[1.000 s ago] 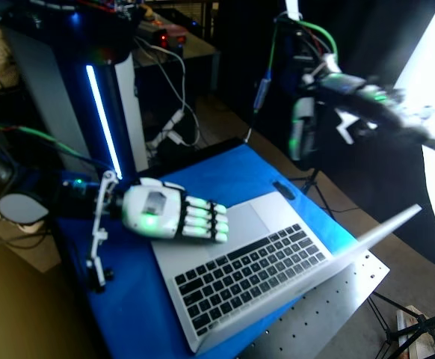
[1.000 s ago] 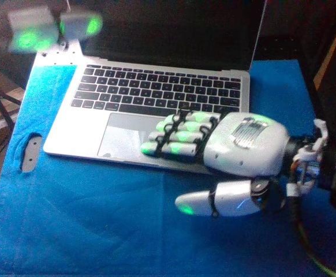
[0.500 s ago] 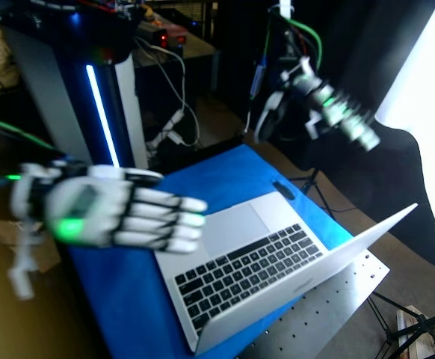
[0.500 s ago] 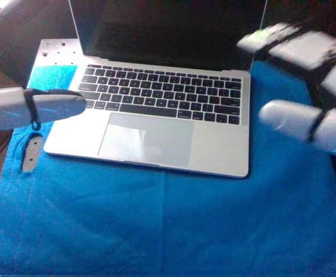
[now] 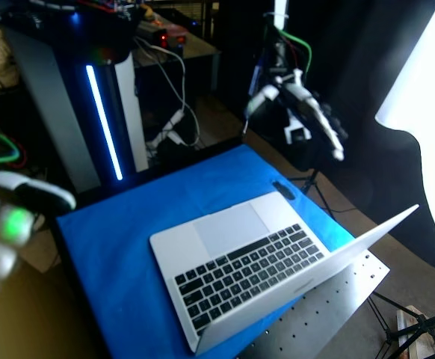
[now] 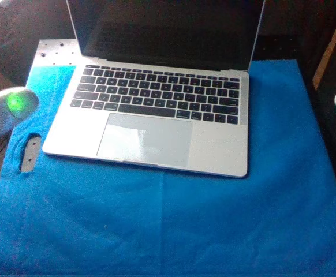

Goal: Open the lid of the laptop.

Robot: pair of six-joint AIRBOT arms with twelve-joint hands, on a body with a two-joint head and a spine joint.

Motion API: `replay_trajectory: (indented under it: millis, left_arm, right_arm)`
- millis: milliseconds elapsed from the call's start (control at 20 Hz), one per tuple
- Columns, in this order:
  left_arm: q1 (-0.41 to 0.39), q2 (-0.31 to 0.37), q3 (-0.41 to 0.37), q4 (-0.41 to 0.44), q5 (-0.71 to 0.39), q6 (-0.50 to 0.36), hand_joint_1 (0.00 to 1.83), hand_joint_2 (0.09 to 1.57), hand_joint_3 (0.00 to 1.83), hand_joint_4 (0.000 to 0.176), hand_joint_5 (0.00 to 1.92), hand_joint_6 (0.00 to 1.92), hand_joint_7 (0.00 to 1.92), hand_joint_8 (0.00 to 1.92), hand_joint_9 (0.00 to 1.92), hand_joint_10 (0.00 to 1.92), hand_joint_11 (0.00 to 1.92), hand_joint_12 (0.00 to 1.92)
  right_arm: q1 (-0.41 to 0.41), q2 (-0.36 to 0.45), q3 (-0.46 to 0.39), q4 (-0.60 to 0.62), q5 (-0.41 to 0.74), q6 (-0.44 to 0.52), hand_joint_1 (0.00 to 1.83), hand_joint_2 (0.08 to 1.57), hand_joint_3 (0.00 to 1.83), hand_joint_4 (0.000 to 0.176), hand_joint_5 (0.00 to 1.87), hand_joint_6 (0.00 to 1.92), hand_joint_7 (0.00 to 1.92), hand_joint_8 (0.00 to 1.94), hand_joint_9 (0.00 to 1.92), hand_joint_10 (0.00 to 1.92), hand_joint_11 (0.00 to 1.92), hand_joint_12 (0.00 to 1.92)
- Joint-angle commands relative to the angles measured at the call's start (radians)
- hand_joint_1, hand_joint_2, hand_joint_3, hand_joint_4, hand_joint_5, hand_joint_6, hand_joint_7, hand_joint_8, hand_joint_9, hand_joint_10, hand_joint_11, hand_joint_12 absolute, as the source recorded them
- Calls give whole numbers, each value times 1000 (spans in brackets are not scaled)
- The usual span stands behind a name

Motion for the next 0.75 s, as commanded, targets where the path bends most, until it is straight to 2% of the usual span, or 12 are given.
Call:
replay_trajectory:
  millis: [0, 200, 250, 300, 350, 400, 450, 500, 550, 600, 650, 700]
  left_arm:
    - [2, 3, -3, -27, -176, -13, 428, 975, 0, 176, 1, 0, 75, 0, 30, 0, 0, 23]
    - [26, 6, -11, -37, -183, -37, 375, 1095, 12, 174, 74, 2, 92, 0, 57, 2, 0, 0]
    - [25, 7, -10, -32, -183, -46, 325, 1126, 15, 140, 24, 8, 61, 3, 57, 0, 0, 0]
    - [24, 10, -10, -27, -183, -51, 350, 1121, 6, 95, 8, 2, 58, 4, 86, 8, 63, 29]
    - [24, 16, -12, -18, -183, -54, 306, 1145, 12, 71, 0, 0, 13, 0, 64, 0, 42, 21]
    - [19, 28, -18, -3, -183, -54, 278, 1127, 3, 82, 0, 0, 38, 10, 97, 13, 98, 46]
    - [12, 40, -23, 12, -183, -53, 111, 1130, 4, 143, 0, 0, 25, 1, 96, 7, 113, 54]
    - [6, 48, -24, 23, -184, -53, 210, 1103, 0, 134, 0, 0, 79, 16, 139, 17, 101, 52]
    - [-10, 60, -24, 42, -184, -50, 348, 1111, 0, 115, 57, 5, 131, 8, 172, 12, 59, 45]
    - [-32, 71, -24, 60, -184, -39, 336, 1110, 0, 116, 151, 3, 330, 14, 452, 2, 84, 818]
    - [-67, 79, -19, 83, -184, -28, 331, 1143, 2, 98, 78, 0, 304, 5, 448, 3, 44, 999]
    - [-92, 84, -14, 101, -184, -20, 331, 1143, 2, 98, 78, 0, 304, 5, 448, 3, 44, 999]
  right_arm:
    - [7, 6, 0, -8, 119, 6, 778, 922, 0, 133, 118, 7, 138, 0, 96, 0, 62, 28]
    - [7, 23, -7, -57, 119, 6, 803, 958, 11, 94, 119, 0, 152, 0, 117, 1, 67, 26]
    - [7, 32, -9, -70, 119, 6, 723, 983, 14, 74, 69, 1, 124, 0, 141, 7, 131, 51]
    - [7, 36, -11, -80, 119, 6, 712, 954, 0, 99, 41, 2, 45, 0, 94, 0, 118, 43]
    - [8, 42, -14, -87, 119, 5, 637, 961, 2, 83, 70, 11, 11, 0, 61, 0, 159, 57]
    - [8, 54, -18, -109, 120, 4, 621, 979, 9, 72, 75, 11, 23, 5, 84, 9, 180, 64]
    - [10, 63, -20, -132, 120, 4, 565, 1032, 4, 25, 174, 6, 217, 8, 263, 15, 241, 65]
    - [13, 69, -22, -148, 120, 4, 475, 1083, 4, 0, 228, 4, 301, 7, 362, 14, 367, 95]
    - [32, 83, -25, -191, 120, -4, 485, 1146, 25, 0, 210, 0, 325, 11, 364, 8, 352, 85]
    - [57, 96, -32, -220, 120, -33, 335, 1241, 25, 0, 135, 9, 308, 3, 352, 2, 351, 95]
    - [77, 113, -38, -245, 120, -65, 394, 1268, 6, 0, 165, 4, 328, 2, 388, 5, 360, 130]
    - [84, 123, -38, -252, 120, -76, 394, 1268, 6, 0, 165, 4, 328, 2, 388, 5, 360, 130]
